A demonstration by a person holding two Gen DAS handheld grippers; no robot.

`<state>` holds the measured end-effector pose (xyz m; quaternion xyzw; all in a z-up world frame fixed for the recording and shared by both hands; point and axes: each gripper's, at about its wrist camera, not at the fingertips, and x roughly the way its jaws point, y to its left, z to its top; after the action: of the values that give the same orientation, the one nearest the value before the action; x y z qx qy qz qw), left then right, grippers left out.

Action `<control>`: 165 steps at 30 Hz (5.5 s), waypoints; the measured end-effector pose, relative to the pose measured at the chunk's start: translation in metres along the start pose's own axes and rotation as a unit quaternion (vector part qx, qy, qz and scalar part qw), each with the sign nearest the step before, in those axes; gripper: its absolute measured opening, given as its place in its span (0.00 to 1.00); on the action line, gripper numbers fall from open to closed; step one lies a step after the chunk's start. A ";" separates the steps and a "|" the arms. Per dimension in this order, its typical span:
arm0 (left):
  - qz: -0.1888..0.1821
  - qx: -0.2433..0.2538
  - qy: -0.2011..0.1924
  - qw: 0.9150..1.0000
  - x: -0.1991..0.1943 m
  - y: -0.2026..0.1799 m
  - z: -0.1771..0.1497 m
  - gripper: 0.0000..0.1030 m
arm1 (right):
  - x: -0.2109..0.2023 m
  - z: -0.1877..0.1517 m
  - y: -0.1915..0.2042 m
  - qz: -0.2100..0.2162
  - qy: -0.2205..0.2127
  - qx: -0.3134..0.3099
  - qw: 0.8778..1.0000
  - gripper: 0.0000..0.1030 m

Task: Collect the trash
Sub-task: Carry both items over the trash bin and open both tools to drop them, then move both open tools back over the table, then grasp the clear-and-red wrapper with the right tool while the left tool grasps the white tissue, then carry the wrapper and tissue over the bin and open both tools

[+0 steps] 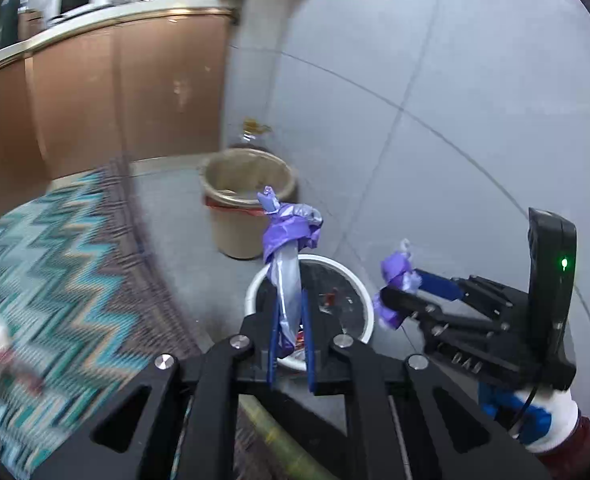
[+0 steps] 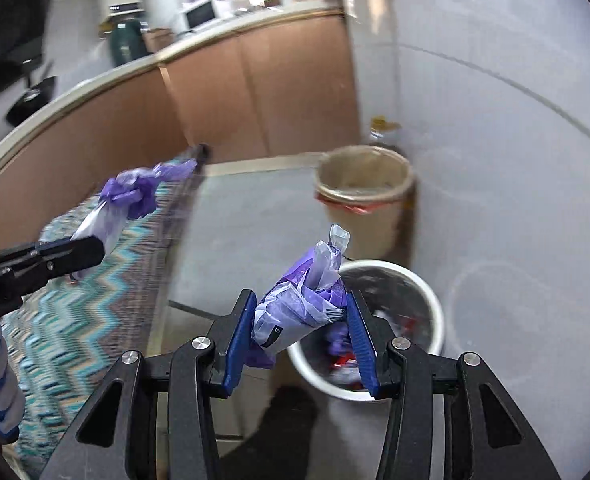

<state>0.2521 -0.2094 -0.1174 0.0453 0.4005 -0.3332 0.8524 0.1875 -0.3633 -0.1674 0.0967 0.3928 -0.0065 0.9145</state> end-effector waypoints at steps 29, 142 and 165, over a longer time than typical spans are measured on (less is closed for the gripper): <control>-0.032 -0.010 0.043 0.999 0.098 -0.019 0.038 0.15 | 0.052 -0.003 -0.044 -0.059 0.031 0.040 0.997 0.54; 0.312 -0.258 -0.062 0.912 -0.301 0.280 -0.306 0.07 | 0.093 0.001 0.333 0.212 0.099 -0.279 0.931 0.14; 0.141 -0.043 -0.078 0.986 -0.202 0.108 -0.136 0.07 | -0.066 -0.005 0.116 0.130 -0.023 -0.096 0.987 0.14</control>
<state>0.1361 0.0281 -0.0854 0.0380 0.3361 -0.1948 0.9207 0.1482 -0.2525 -0.1035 0.0586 0.3549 0.1478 0.9213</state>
